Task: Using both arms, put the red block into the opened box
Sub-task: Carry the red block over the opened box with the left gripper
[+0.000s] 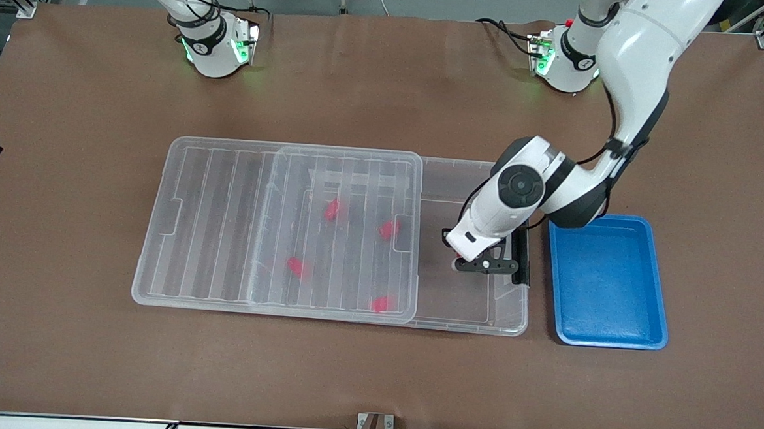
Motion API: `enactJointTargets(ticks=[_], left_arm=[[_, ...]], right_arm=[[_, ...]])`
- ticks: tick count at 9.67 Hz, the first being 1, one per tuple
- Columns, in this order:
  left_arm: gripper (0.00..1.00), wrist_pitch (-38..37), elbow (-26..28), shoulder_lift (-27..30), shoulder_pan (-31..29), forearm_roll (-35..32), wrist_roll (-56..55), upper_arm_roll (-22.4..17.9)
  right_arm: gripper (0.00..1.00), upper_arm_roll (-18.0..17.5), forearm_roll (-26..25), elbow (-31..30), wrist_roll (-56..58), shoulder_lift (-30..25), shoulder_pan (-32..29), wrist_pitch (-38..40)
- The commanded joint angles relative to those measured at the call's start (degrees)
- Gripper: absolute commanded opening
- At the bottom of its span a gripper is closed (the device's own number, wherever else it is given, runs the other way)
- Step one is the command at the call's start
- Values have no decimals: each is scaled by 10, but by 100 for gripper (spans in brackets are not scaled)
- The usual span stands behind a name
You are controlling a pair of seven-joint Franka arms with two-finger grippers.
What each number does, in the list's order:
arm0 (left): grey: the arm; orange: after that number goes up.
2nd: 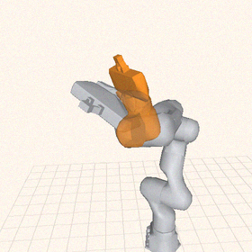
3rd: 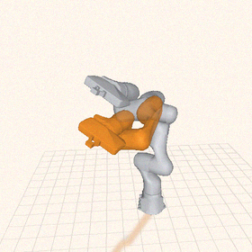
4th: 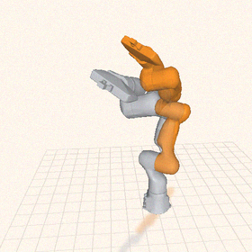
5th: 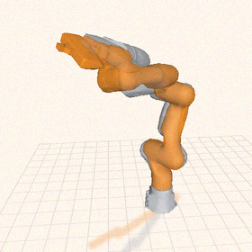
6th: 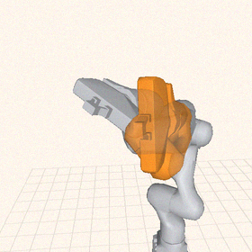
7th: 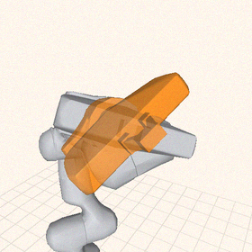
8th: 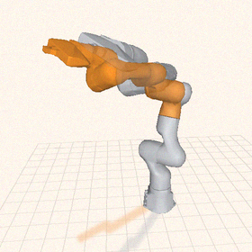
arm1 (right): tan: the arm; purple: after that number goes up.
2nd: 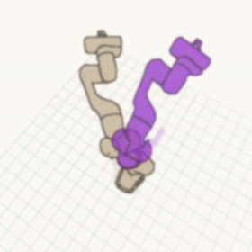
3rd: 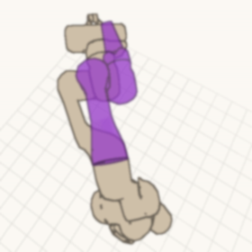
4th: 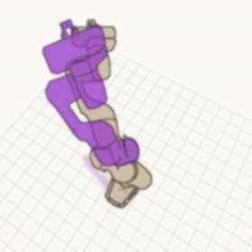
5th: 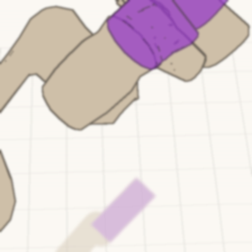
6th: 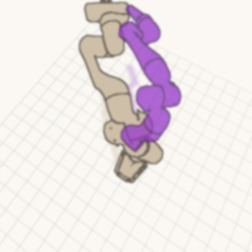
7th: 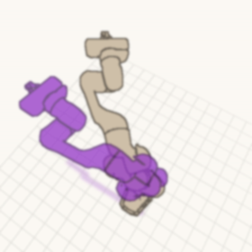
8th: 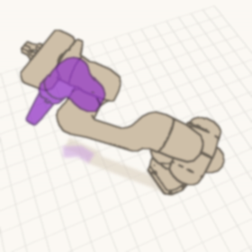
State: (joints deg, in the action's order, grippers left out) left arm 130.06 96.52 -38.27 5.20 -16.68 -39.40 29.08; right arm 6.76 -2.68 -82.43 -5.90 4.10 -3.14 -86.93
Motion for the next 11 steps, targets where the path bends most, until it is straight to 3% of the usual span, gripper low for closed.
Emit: enactJointTargets(ticks=[1, 3, 4, 5, 8, 11], left_arm=[[0, 0, -40, -79, 1, -38, -8, 6], [6, 1, -46, -102, 1, -49, -9, 6], [40, 1, -48, -102, 1, -49, -9, 6], [99, 3, -49, -97, 1, -52, -8, 6], [100, -16, -42, -20, -5, -45, -8, 10], [100, -149, -43, 119, -14, 41, 18, -1]], right_arm=[[100, -1, 10, -25, -6, -8, -3, -11], [100, 0, 10, -26, -5, -8, -3, -10], [100, 0, 10, -26, -5, -8, -2, -10], [100, 0, 10, -26, -2, -8, -3, -9], [100, 8, 12, -24, 34, -9, 0, -7], [100, 6, 42, -14, 37, -9, 1, -3]])
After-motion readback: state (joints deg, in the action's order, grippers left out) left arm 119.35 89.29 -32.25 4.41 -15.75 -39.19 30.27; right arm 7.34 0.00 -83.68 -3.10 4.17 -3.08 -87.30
